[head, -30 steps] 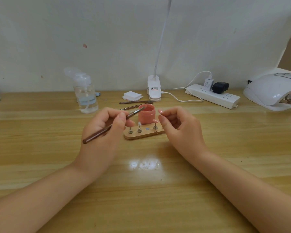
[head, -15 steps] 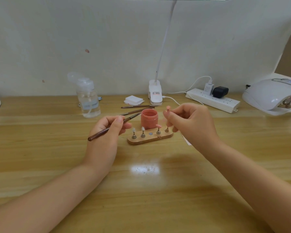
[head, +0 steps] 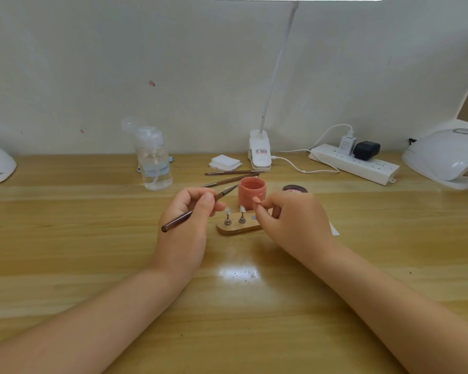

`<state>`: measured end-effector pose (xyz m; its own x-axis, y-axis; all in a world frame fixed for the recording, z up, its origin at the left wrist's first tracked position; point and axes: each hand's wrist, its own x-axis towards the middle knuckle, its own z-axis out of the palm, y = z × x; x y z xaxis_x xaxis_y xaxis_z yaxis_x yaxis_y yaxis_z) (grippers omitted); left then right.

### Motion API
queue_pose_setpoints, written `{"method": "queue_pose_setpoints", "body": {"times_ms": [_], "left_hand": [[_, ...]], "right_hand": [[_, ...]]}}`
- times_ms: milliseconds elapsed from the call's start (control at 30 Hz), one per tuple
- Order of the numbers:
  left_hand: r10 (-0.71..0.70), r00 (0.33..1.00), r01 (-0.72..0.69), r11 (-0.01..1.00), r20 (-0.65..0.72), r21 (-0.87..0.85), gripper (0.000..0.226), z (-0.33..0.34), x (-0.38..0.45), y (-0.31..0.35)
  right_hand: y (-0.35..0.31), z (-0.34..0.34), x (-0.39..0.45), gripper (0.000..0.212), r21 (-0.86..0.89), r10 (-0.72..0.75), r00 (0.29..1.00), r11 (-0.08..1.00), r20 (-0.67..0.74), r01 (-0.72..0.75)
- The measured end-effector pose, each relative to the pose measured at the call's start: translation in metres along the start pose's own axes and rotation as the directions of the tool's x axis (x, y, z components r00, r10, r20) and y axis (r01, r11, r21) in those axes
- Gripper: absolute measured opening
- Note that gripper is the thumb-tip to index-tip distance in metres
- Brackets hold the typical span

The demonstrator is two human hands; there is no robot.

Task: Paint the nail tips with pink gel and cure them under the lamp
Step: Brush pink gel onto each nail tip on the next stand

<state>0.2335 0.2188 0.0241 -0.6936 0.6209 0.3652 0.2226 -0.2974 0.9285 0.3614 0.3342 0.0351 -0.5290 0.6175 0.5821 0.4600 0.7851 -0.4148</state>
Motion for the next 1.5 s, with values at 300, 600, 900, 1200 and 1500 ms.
{"method": "queue_pose_setpoints", "body": {"times_ms": [300,600,900,1200,1500], "left_hand": [[-0.004,1.0,0.004,1.0,0.002,-0.007,0.014,0.001,-0.001,0.002],[-0.042,0.999,0.043,0.999,0.017,-0.024,0.013,0.0,0.0,0.001],[-0.222,0.973,0.229,0.948,0.057,-0.219,0.016,0.002,0.006,0.003],[-0.179,0.977,0.202,0.946,0.112,-0.253,0.024,0.002,0.003,0.007],[-0.167,0.978,0.195,0.944,0.124,-0.267,0.02,0.003,0.002,0.009]], "right_hand": [[0.003,0.012,-0.003,0.031,-0.157,-0.005,0.997,0.987,0.081,0.018],[0.005,0.012,-0.004,0.028,-0.251,0.044,0.988,0.968,0.147,-0.006],[0.003,0.012,-0.004,0.032,-0.265,0.048,0.985,0.964,0.167,-0.002],[0.005,0.01,-0.005,0.036,-0.343,0.103,0.98,0.939,0.171,-0.039],[0.002,0.01,-0.005,0.038,-0.336,0.12,0.977,0.94,0.177,-0.055]]}}
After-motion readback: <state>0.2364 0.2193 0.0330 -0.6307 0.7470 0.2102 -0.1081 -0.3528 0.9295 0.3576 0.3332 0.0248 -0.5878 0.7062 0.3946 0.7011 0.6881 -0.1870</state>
